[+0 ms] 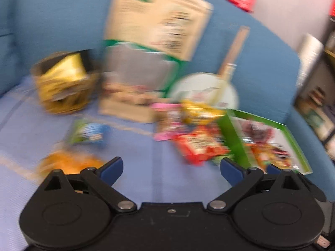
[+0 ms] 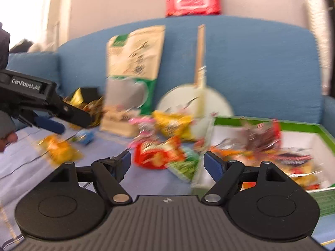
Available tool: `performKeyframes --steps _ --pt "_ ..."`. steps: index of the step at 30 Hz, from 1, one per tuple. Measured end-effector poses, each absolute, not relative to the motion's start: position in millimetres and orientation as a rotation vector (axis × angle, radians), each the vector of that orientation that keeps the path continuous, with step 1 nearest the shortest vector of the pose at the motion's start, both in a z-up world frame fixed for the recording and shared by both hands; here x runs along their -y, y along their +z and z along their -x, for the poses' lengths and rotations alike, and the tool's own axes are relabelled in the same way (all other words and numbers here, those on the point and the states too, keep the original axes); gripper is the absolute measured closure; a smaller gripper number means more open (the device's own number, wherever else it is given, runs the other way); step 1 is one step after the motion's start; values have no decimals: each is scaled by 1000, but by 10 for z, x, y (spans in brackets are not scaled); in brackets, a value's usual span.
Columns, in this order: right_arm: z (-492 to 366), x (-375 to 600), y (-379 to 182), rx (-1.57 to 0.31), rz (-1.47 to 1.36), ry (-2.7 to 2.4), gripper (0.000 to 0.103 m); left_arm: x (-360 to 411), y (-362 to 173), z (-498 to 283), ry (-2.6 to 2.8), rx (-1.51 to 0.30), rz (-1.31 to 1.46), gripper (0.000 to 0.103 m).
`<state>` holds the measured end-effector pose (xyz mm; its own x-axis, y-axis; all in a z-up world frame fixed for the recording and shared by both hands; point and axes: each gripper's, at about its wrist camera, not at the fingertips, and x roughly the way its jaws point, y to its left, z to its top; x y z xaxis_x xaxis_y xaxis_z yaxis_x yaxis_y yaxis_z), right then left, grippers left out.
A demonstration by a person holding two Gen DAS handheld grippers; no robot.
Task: Organize snacks
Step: 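Move both open grippers back over the snack pile, then carry an orange bread bag with the left gripper while the right carries a candy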
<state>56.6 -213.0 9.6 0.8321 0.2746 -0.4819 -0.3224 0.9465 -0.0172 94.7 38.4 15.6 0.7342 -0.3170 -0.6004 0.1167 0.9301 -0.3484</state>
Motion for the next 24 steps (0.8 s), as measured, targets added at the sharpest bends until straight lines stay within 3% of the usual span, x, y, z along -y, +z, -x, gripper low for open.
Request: performKeyframes --steps 14,20,21,24 --pt "-559 1829 -207 -588 125 417 0 -1033 -364 -1285 24 -759 501 0" --pt "-574 1826 -220 -604 122 427 0 -947 -450 -1436 25 -755 382 0" --pt "-573 1820 -219 -605 122 427 0 -934 -456 -1413 14 -751 350 19" --pt "-574 1789 -204 -605 119 446 0 -971 -488 -1348 -37 -744 308 42"
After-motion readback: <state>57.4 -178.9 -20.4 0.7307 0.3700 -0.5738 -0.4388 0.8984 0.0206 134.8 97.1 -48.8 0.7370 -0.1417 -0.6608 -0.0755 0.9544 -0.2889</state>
